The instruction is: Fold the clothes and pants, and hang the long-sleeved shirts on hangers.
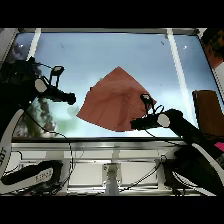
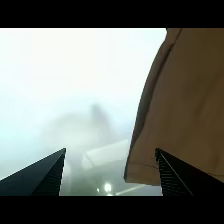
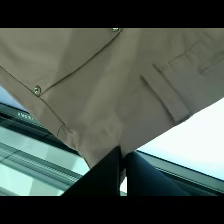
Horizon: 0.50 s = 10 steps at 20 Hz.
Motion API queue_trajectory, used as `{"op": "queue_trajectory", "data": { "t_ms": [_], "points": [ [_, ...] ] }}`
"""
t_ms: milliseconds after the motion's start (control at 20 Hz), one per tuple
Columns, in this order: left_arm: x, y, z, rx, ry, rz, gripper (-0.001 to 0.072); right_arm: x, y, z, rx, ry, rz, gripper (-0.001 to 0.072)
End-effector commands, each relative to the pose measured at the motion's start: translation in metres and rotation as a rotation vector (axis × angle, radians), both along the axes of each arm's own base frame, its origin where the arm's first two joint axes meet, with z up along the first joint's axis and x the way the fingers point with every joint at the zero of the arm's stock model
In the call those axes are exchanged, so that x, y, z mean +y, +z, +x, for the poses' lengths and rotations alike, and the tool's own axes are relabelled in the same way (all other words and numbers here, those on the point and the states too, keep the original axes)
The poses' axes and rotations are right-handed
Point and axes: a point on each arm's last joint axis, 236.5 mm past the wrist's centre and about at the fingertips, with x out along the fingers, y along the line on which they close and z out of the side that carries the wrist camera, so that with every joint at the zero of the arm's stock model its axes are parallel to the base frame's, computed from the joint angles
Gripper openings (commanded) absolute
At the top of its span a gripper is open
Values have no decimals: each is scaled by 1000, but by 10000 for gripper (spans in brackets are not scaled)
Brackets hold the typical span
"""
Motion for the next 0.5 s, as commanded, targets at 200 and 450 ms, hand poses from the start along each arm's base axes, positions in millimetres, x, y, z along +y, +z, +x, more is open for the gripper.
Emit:
{"op": "queue_trajectory", "data": {
  "t_ms": [200, 450],
  "points": [
    [-31, -41, -38, 242, -139, -231, 642, -5, 3, -2, -27, 7, -5, 17],
    [-20, -52, -36, 279, -104, -326, 642, -3, 5, 2, -43, 3, 2, 17]
  ]
}}
